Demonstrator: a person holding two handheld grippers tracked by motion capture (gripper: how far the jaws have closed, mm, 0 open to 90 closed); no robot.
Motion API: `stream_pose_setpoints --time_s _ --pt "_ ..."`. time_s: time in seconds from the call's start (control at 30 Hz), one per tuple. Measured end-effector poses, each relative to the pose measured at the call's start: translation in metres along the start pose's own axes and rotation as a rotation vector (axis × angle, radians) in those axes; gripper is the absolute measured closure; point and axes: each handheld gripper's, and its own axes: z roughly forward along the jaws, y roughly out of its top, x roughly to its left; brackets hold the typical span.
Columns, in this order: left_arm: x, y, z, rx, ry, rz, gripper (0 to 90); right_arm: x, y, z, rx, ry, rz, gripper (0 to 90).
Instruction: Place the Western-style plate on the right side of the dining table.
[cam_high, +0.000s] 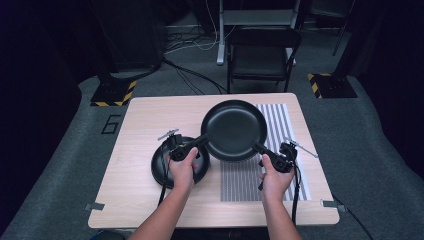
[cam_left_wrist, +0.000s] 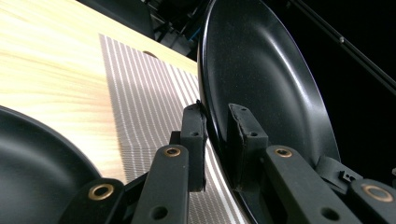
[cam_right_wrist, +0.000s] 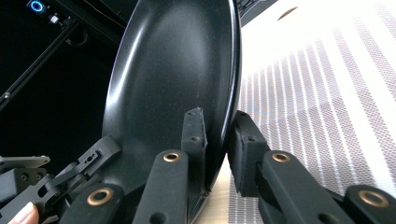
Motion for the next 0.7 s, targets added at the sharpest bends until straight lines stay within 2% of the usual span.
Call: stream_pose_setpoints --time_s 0.33,0.7 --pt "-0.014 -0.008 0.019 0.042 -0.032 0.017 77.2 -0.016 0.004 -0.021 -0.036 -0.029 0.009 77.3" --pt "-0.021 -0.016 0.035 0.077 -0.05 0.019 77.3 -0.028 0.005 -0.036 -0.057 -0.059 0.027 77.3"
